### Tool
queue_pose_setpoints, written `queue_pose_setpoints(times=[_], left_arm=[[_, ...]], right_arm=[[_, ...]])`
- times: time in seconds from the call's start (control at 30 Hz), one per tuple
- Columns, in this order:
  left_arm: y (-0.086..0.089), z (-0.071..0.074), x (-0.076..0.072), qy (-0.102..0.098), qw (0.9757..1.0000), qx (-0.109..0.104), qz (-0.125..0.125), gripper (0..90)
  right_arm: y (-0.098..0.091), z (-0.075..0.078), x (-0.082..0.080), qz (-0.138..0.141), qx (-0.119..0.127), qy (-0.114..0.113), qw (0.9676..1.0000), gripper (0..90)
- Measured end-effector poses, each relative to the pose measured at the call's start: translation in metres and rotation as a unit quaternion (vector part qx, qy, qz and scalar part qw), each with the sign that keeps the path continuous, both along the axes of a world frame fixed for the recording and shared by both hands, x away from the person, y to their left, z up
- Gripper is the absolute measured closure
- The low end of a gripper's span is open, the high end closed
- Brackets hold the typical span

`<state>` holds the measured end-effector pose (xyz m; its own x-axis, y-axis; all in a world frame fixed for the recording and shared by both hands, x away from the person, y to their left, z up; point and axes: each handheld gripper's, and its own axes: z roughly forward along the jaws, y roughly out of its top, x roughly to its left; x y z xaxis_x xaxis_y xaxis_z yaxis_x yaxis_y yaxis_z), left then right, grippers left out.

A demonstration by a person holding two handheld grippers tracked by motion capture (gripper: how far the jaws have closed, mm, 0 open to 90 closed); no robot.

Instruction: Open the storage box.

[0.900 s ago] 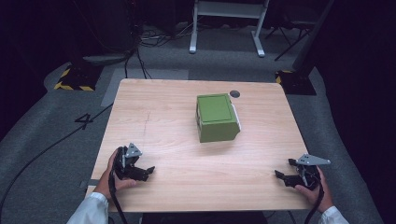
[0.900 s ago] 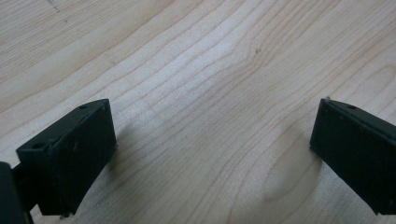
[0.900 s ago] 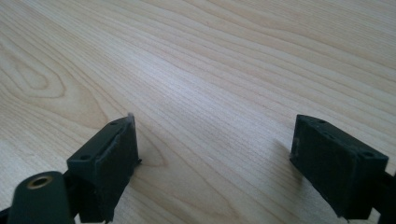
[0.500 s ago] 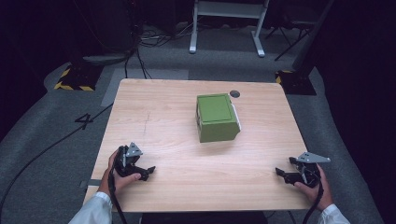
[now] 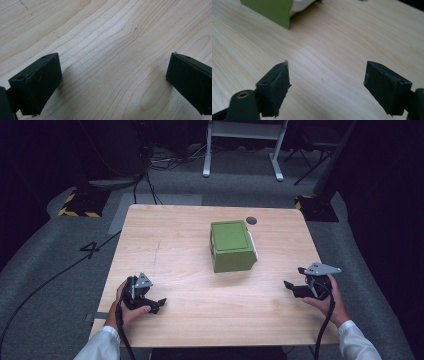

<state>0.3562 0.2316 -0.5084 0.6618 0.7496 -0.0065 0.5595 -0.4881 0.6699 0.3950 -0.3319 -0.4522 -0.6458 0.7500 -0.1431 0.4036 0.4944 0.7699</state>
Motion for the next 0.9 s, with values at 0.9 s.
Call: queue_pose_setpoints(times=[0.9], left_arm=[[-0.002, 0.0, -0.004, 0.001, 1.0, 0.002, -0.001, 0.5]], right_arm=[[0.072, 0.019, 0.097, 0.01, 0.032, 0.005, 0.9994, 28.1]])
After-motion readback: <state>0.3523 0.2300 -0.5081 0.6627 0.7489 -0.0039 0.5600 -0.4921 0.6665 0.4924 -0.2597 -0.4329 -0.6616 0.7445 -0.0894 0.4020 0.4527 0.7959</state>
